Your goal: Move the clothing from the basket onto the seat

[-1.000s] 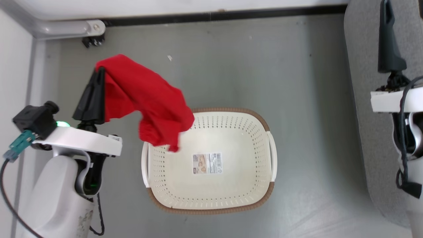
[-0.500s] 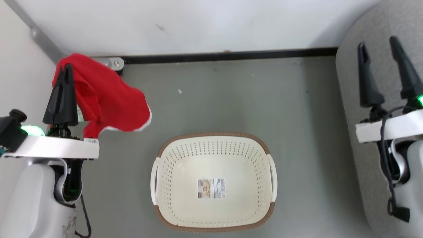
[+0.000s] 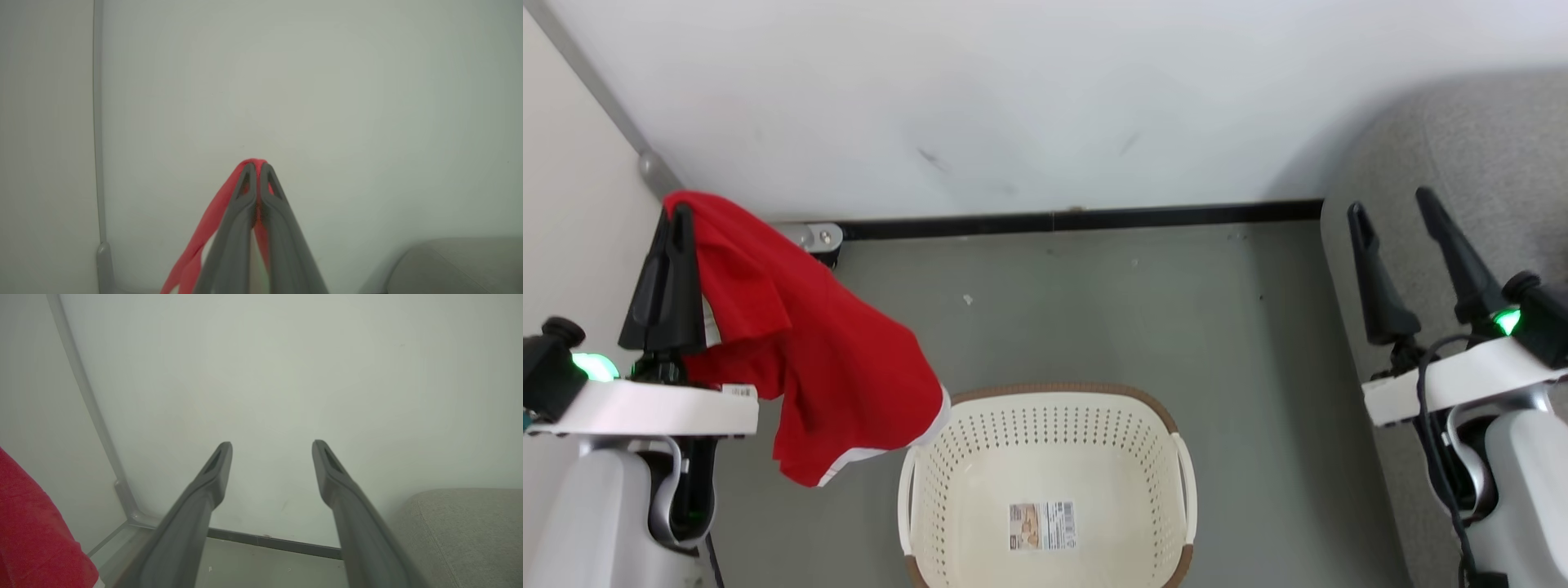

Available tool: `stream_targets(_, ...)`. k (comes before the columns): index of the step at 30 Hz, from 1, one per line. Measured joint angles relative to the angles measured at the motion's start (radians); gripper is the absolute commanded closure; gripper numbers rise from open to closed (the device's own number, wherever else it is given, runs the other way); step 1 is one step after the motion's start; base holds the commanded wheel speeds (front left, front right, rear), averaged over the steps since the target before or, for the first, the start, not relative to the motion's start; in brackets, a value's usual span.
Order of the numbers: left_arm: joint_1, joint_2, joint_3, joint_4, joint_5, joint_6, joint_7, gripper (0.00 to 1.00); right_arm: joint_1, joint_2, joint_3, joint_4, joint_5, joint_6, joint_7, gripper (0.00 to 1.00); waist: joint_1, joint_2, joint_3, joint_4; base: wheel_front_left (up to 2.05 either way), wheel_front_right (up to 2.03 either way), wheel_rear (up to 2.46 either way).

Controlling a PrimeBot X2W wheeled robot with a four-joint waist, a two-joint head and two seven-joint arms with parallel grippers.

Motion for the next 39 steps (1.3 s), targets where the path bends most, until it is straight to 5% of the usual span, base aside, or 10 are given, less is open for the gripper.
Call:
stream_targets(23,0.16,0.025,-0.024,0.02,0.054,0.0,0.0,1.0,0.119,-0.012,0.088,0.065,0.047,0.0,0.0,0.0,0.0,0.0,-0.152,-0.034,0.0,0.0,0.0)
stream_targets(39,0.128,-0.004,-0.123,-0.044,0.053,-0.003,0.019,1.0,0.124,-0.023,0.291,0.063,0.104,0.0,0.0,0.0,0.0,0.0,-0.155,-0.041,0.0,0.0,0.0)
